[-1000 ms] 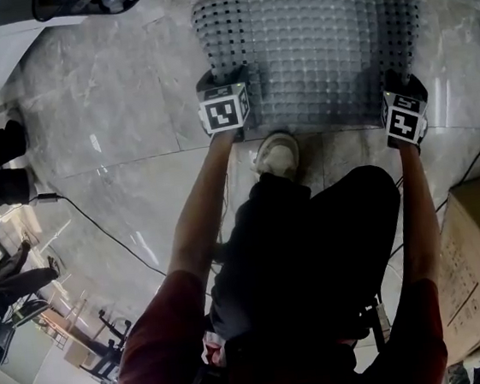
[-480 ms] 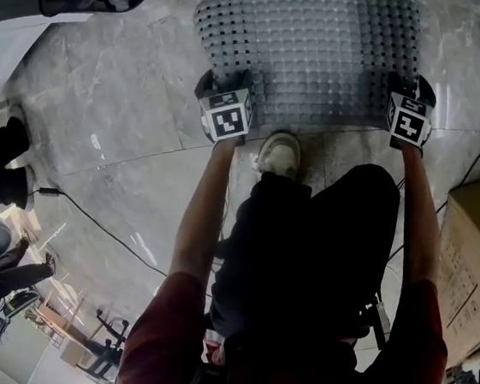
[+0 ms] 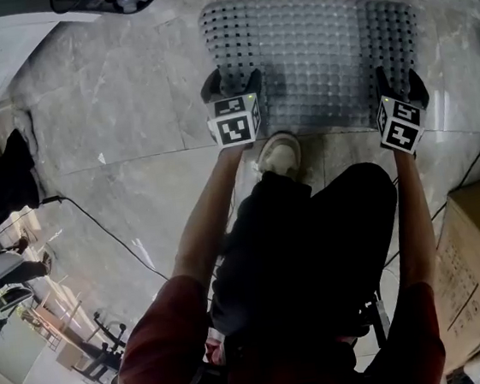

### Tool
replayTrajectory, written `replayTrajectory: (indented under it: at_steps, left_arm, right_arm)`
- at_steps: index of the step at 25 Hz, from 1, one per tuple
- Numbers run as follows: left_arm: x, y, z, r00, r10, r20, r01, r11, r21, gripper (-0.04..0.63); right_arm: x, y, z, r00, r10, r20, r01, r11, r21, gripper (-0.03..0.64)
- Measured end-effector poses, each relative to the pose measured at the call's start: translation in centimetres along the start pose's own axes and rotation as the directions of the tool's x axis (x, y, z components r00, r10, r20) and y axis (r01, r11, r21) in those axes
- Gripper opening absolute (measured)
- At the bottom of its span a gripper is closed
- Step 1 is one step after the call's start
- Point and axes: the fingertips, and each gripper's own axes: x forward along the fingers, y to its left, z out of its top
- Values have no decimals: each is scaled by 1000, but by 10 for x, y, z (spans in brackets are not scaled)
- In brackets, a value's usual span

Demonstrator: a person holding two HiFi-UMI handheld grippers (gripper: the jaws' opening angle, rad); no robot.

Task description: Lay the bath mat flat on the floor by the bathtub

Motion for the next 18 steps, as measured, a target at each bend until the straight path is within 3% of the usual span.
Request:
replayTrajectory:
  at_steps: [6, 9, 13, 18]
  left_arm:
    - [-16, -26, 28, 996, -55, 65, 54, 998, 14, 348]
    - [-30, -43, 52, 987, -87, 135, 82, 996, 47, 348]
    - [-53, -66, 89, 962, -126, 241, 96, 986, 133, 348]
    - [-80, -94, 134, 917, -188, 353, 95, 960, 264, 348]
  right_arm:
    - [-27, 25, 37, 992, 71, 108, -74, 997, 20, 319]
    - [-44, 36, 60, 979, 101, 174, -109, 993, 34, 319]
    - [-70, 46, 92, 956, 127, 264, -145, 988, 48, 319]
    - [-97, 54, 122, 928, 139, 346, -161, 986, 37, 319]
